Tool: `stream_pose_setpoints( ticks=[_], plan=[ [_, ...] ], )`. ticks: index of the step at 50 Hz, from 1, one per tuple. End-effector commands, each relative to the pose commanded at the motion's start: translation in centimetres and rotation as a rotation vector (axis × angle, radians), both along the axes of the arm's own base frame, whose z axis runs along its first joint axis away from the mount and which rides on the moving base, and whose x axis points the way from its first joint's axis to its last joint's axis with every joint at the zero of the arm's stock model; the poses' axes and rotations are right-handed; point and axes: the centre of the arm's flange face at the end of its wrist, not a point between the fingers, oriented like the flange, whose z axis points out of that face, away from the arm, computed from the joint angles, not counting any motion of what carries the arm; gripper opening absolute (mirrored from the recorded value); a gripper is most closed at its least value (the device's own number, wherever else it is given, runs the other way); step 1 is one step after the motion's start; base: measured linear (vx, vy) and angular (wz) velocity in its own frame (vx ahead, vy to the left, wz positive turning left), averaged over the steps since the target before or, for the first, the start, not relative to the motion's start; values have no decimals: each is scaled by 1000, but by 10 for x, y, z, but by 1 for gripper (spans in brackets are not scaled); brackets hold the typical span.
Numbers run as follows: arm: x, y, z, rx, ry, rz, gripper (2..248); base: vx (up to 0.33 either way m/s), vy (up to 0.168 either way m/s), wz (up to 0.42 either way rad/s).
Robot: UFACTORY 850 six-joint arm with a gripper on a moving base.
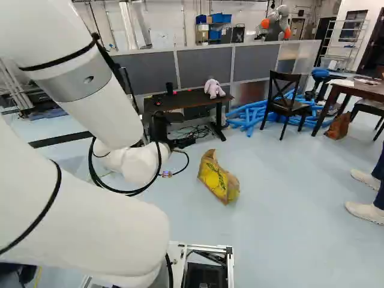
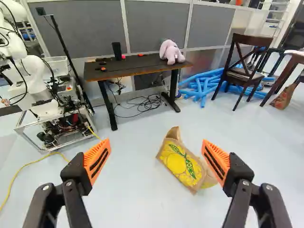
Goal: Pick up the bag on the ground and place it on the table
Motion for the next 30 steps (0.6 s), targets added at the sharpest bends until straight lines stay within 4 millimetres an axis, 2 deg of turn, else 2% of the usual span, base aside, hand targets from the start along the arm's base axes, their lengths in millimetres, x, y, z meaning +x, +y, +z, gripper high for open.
stream_pose_setpoints(
  ticks=[30],
  plan=[
    [0, 0, 0, 0, 0, 0, 247, 32, -7, 12]
  ],
)
